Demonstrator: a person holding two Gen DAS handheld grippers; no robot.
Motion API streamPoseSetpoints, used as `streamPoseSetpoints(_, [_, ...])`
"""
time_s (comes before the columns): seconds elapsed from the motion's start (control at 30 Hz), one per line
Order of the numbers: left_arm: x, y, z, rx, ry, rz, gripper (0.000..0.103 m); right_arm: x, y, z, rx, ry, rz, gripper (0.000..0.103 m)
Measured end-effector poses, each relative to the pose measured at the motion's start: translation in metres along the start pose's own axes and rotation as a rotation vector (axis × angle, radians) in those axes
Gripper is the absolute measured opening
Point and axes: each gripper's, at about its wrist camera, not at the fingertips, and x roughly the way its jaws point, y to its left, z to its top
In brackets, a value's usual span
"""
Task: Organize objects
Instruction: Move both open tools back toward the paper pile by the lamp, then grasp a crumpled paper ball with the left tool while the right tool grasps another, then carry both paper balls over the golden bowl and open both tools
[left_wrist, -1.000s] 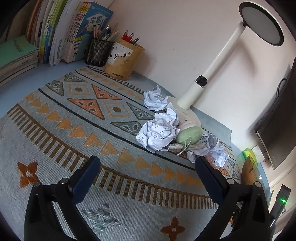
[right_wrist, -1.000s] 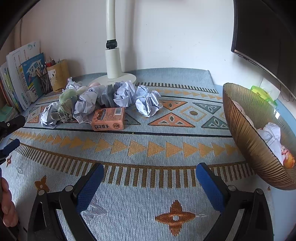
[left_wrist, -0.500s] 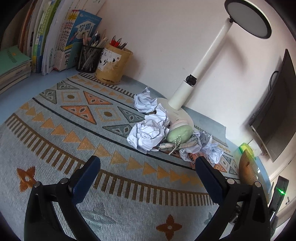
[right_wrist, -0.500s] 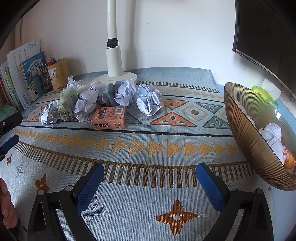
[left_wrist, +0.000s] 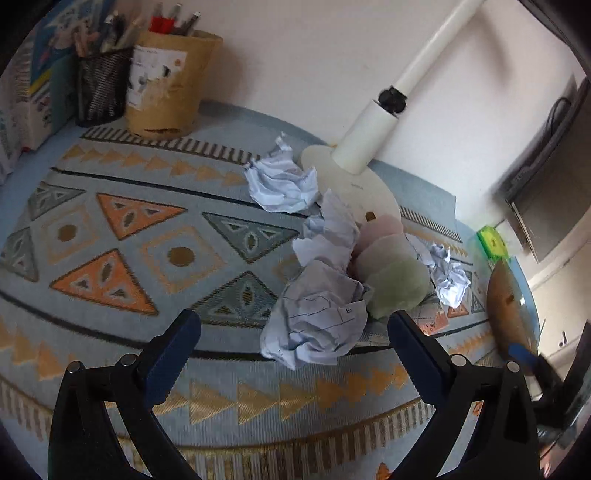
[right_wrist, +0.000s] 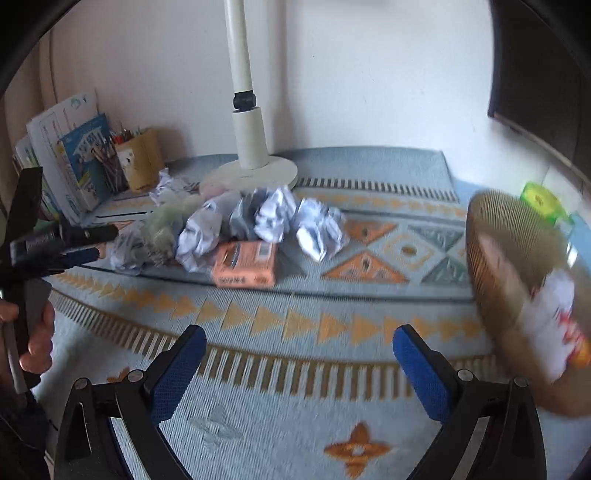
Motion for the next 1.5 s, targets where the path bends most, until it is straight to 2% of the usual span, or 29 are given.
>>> streamPoseSetpoints(0.07, [0.011,-0.002,-0.001,0.022,0.016,-0.010,0.101,0.019,-0.008,0.020,0.020,0.026,-0.030,0.101])
streamPoseSetpoints(0.1, [0.013,-0.004,-0.003,0.035,0.003,0.003,0.101,0.029,-0.014,0.028,0.045,0.039,-0.019,0.097])
streamPoseSetpoints(0.13, [0.011,-0.007,-0.005,0.048,-0.004,0.004,0.101,0.040,-0.020,0.036,0.071,0.059,0.015,0.087])
streamPoseSetpoints(0.2, [0.010,-0.012,-0.007,0.071,-0.018,0.000,0.100,0.063,-0.026,0.047,0.101,0.122,0.065,0.078])
streamPoseSetpoints(0.27, [0.016,-0.013,-0.008,0.072,0.001,0.044,0.099,0.081,-0.026,0.053,0.101,0.144,0.055,0.077])
streamPoseSetpoints(0.33, [0.015,-0.012,-0.007,0.055,-0.008,0.042,0.097,0.095,-0.024,0.059,0.088,0.140,0.031,0.073])
streamPoseSetpoints(0.37, [0.015,-0.011,-0.006,0.049,-0.014,0.048,0.094,0.100,-0.024,0.062,0.082,0.139,0.031,0.071])
streamPoseSetpoints(0.4, [0.014,-0.011,-0.006,0.045,-0.018,0.054,0.087,0.106,-0.025,0.063,0.076,0.144,0.048,0.062])
streamPoseSetpoints(0.43, [0.014,-0.011,-0.007,0.036,-0.022,0.071,0.082,0.109,-0.025,0.063,0.072,0.150,0.070,0.047])
streamPoseSetpoints(0.47, [0.014,-0.012,-0.007,0.040,-0.022,0.083,0.073,0.109,-0.025,0.062,0.068,0.140,0.079,0.047])
streamPoseSetpoints(0.5, [0.014,-0.013,-0.008,0.039,-0.014,0.073,0.050,0.106,-0.026,0.061,0.065,0.115,0.077,0.044])
streamPoseSetpoints(0.53, [0.015,-0.012,-0.008,0.035,-0.012,0.075,0.049,0.100,-0.025,0.059,0.062,0.096,0.085,0.043])
streamPoseSetpoints(0.6, [0.011,-0.012,-0.009,0.016,-0.038,0.096,0.049,0.084,-0.023,0.055,0.060,0.054,0.074,0.043])
streamPoseSetpoints(0.67, [0.001,-0.012,-0.011,0.019,-0.078,0.078,0.049,0.063,-0.022,0.050,0.054,0.016,0.061,0.043])
streamPoseSetpoints(0.8, [-0.029,-0.017,-0.029,0.008,-0.125,0.097,0.049,0.007,-0.023,0.021,0.057,-0.034,0.129,0.044])
streamPoseSetpoints(0.87, [-0.041,-0.027,-0.048,0.016,-0.117,0.053,0.049,-0.013,-0.024,-0.003,0.046,-0.035,0.167,0.045])
streamPoseSetpoints(0.93, [-0.041,-0.048,-0.065,0.064,-0.091,-0.011,0.049,-0.025,-0.021,-0.027,0.031,-0.021,0.180,0.045])
streamPoseSetpoints(1.03, [-0.028,-0.085,-0.082,0.156,-0.027,-0.042,0.049,-0.028,-0.015,-0.053,-0.018,-0.014,0.113,0.045])
streamPoseSetpoints(1.17, [-0.013,-0.123,-0.098,0.252,-0.045,-0.002,0.051,-0.017,-0.016,-0.073,-0.054,0.001,0.055,0.045])
streamPoseSetpoints(1.27, [-0.006,-0.134,-0.106,0.296,-0.081,0.111,0.051,-0.007,-0.029,-0.074,-0.002,0.033,0.101,0.046])
streamPoseSetpoints(1.33, [-0.005,-0.132,-0.104,0.279,-0.076,0.121,0.053,-0.003,-0.034,-0.075,0.035,0.056,0.128,0.067])
streamPoseSetpoints(1.4, [-0.005,-0.125,-0.103,0.245,-0.060,0.118,0.053,0.001,-0.034,-0.076,0.043,0.078,0.106,0.067])
streamPoseSetpoints(1.5, [0.002,-0.120,-0.099,0.210,-0.043,0.166,0.053,0.000,-0.026,-0.079,0.005,0.078,0.108,0.068])
